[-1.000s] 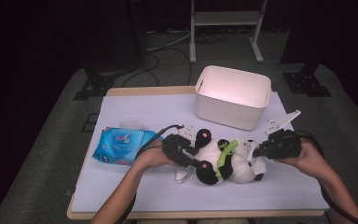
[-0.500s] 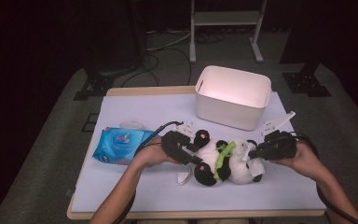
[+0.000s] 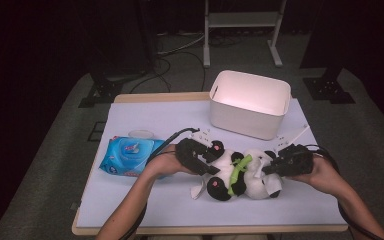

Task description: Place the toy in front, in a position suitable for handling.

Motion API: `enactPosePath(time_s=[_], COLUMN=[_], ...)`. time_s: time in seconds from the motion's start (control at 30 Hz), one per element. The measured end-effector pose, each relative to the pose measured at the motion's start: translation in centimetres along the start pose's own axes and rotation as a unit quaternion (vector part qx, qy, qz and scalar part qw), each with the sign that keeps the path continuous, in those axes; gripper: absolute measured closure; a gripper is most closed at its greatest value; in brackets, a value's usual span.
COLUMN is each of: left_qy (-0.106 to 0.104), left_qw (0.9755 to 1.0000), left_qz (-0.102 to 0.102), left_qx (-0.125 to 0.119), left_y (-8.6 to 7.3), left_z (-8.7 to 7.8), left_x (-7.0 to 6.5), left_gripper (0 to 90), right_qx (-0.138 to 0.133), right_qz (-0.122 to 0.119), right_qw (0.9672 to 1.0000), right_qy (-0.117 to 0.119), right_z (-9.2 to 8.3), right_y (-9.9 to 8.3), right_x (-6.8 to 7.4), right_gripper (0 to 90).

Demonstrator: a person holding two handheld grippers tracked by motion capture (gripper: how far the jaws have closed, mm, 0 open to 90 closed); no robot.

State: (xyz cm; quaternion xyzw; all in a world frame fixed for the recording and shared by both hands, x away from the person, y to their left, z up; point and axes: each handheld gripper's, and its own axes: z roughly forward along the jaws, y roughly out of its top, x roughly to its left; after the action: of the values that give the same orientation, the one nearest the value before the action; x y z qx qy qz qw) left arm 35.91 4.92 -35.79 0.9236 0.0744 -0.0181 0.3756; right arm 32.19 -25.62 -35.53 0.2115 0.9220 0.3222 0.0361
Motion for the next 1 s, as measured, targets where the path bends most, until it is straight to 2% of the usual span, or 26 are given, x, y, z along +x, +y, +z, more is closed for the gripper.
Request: enactPosePath(time_s=[0.17,0.37,0.4,0.57,0.73,0.8,0.9,1.0], left_qy=[-0.007,-0.001,0.001,-0.001,-0.003,-0.003,-0.004,-0.012], left_qw=[0.9999,0.9999,0.9998,0.9998,0.9998,0.9998,0.9998,0.9999], left_qz=[0.007,0.015,0.017,0.016,0.017,0.017,0.013,0.01], left_qx=[0.001,0.007,0.011,0.009,0.013,0.014,0.013,0.006], left_y=[0.3,0.3,0.3,0.2,0.2,0.2,0.2,0.3], left_z=[0.4,1.2,1.2,1.3,1.2,1.2,1.0,0.6], left_x=[-0.5,-1.1,-1.1,-1.2,-1.4,-1.3,-1.2,-1.2], left_gripper=[50.1,49.7,49.7,50.7,51.3,51.1,50.3,49.0], right_qx=[-0.006,-0.007,-0.007,-0.032,-0.023,-0.017,-0.008,-0.01], right_qz=[0.002,0.002,-0.003,0.01,0.007,0.011,0.013,0.012], right_qw=[1.0,1.0,1.0,0.9994,0.9997,0.9998,0.9999,0.9997], right_qy=[-0.001,0.0,-0.001,-0.001,-0.006,0.001,0.008,0.016], right_z=[-0.3,-0.8,-1.0,-2.0,-1.0,-0.3,0.4,0.6], right_y=[-0.6,-0.8,-0.7,0.1,2.0,2.6,3.0,2.7], right_x=[0.4,0.1,0.0,-1.6,-3.0,-3.5,-3.6,-3.3], right_gripper=[81.9,81.5,81.5,81.3,81.2,81.0,81.2,81.6])
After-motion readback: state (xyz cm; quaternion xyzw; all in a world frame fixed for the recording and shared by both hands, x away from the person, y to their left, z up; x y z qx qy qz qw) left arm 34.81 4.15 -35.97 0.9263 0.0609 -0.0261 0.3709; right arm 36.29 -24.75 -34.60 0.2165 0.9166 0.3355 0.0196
